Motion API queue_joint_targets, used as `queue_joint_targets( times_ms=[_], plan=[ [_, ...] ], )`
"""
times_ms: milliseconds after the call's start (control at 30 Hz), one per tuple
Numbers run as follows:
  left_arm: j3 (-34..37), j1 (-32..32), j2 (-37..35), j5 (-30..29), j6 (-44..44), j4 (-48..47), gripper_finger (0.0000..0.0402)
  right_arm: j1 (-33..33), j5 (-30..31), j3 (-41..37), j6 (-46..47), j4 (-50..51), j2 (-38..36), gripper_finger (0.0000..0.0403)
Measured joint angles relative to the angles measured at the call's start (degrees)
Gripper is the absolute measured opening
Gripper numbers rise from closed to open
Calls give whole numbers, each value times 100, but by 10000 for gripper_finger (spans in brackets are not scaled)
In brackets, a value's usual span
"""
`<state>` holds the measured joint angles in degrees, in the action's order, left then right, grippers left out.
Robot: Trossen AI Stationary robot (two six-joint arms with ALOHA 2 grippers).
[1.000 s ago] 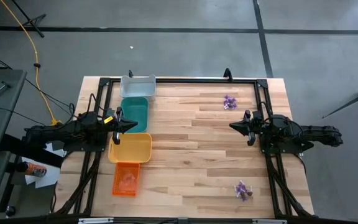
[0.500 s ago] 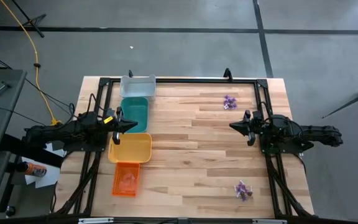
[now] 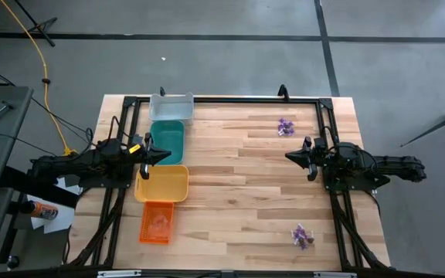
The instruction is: Sort Halloween decoration
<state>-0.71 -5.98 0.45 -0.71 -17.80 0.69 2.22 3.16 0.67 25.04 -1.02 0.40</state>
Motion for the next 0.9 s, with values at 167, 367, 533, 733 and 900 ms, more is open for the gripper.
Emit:
queue_joint_targets(
  times_ms=[167, 367, 533, 733, 900],
  plan=[
    [2, 2, 2, 0, 0, -2, 1, 0, 0, 0, 2, 0, 0, 0],
    [0, 1, 2, 1, 0, -1, 1, 0, 0, 0, 0, 0, 0, 0],
    [2, 0, 2, 2, 0, 0, 1, 0, 239, 0, 6, -74, 2, 0],
    [1, 2, 2, 1, 0, -1, 1, 4, 3578, -9, 2557, -1983, 35, 0],
    [2, 1, 0, 0, 0, 0, 1, 3, 5976, -9, 2625, -2419, 33, 0]
  ],
)
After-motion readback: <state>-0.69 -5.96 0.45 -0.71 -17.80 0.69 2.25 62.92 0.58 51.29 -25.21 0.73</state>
